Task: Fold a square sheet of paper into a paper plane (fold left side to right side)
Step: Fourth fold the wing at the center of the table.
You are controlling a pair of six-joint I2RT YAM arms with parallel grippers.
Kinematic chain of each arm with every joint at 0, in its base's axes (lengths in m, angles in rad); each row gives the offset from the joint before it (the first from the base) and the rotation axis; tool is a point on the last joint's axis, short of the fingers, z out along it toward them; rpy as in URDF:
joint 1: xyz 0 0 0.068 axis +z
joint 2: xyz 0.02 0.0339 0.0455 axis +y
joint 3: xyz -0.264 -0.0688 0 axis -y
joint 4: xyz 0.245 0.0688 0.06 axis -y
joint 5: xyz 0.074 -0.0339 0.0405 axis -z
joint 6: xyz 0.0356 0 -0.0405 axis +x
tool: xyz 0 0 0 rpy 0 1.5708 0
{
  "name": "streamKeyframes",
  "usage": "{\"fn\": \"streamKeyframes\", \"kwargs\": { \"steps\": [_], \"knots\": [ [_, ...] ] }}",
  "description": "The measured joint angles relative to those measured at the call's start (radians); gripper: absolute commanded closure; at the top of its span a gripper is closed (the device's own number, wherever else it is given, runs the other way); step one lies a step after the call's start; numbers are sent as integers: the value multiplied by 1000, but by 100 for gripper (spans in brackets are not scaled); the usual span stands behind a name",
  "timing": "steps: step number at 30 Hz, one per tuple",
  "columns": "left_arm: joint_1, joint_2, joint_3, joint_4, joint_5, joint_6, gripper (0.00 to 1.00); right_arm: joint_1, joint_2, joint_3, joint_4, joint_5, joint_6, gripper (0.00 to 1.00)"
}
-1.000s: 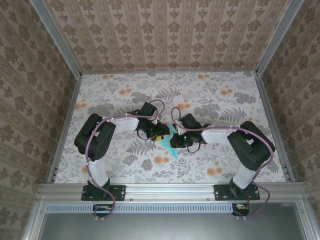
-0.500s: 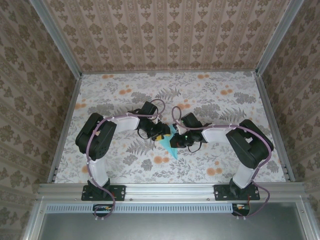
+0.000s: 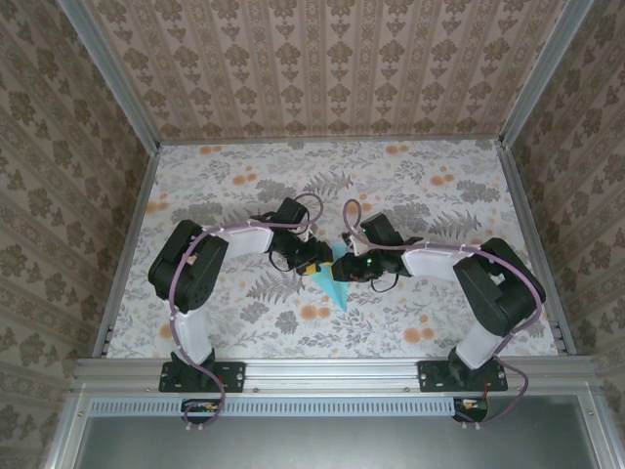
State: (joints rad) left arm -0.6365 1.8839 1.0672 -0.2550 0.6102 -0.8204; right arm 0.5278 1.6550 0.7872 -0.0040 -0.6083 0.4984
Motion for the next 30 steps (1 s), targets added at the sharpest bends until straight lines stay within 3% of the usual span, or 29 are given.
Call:
{"fn": "streamKeyframes", "kwargs": {
  "steps": [9, 18, 24, 30],
  "knots": [
    [0, 0, 0, 0, 0, 0, 52, -89, -34, -43, 77, -55, 71, 61],
    [0, 0, 0, 0, 0, 0, 52, -87, 24, -43, 139, -72, 137, 67],
    [-1, 0, 0, 0, 0, 0, 52, -71, 63, -42, 158, -81, 152, 74],
    [-5, 0, 0, 2, -3, 0, 52, -65, 77, -41, 159, -81, 162, 88]
  ]
}}
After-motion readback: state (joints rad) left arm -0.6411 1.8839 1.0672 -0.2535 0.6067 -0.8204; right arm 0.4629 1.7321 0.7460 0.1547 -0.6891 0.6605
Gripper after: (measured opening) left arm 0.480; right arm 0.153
